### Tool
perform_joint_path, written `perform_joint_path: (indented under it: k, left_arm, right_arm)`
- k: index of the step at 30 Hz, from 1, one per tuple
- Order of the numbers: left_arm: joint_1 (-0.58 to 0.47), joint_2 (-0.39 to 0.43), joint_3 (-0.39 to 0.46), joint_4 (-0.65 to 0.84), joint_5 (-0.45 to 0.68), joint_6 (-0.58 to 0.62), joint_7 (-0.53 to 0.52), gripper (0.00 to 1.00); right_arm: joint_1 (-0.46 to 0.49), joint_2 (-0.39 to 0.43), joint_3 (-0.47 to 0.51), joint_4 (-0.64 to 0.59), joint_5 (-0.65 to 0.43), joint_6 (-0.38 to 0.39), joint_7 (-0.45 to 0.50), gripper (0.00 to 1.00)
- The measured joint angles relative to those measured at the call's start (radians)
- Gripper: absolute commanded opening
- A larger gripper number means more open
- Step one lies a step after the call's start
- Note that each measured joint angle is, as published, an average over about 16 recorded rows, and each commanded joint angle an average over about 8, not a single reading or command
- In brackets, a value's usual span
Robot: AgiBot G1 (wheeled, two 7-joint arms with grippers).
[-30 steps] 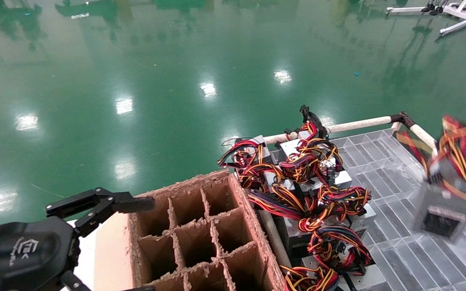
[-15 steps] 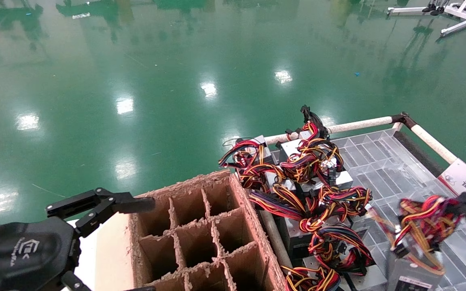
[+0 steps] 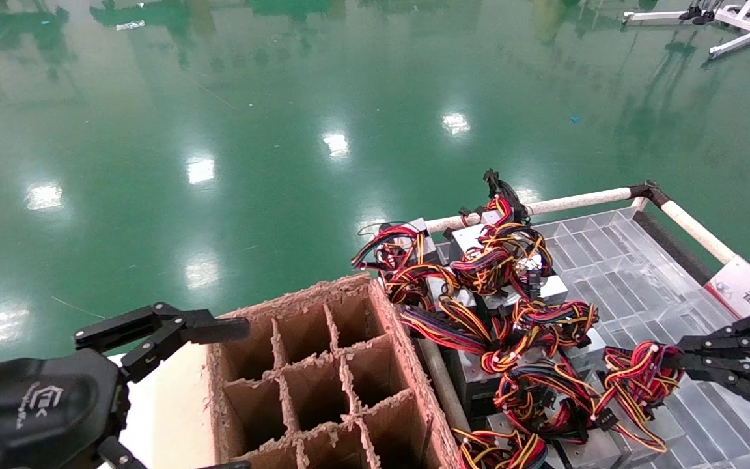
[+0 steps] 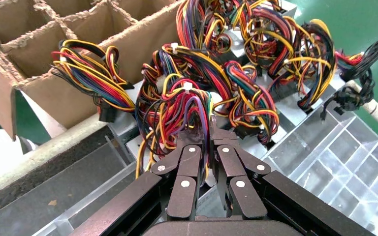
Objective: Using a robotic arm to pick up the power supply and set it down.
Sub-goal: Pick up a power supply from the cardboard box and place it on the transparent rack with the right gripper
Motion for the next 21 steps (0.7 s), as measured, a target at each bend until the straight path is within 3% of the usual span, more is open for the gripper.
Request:
perform_joint_path:
  k: [10,21]
  left_arm:
    - [0.000,0.000,0.000,0.000,0.000,0.000,0.000,1.00]
    - [0.000,0.000,0.000,0.000,0.000,0.000,0.000,1.00]
  right_arm:
    - [-0.085,-0.042,-0.011,-0.174,0.119,0.003,-0.106,0.00]
    - [-0.267,-0.067,0.039,-0.325,0.362,-0.002,-0.173,0.00]
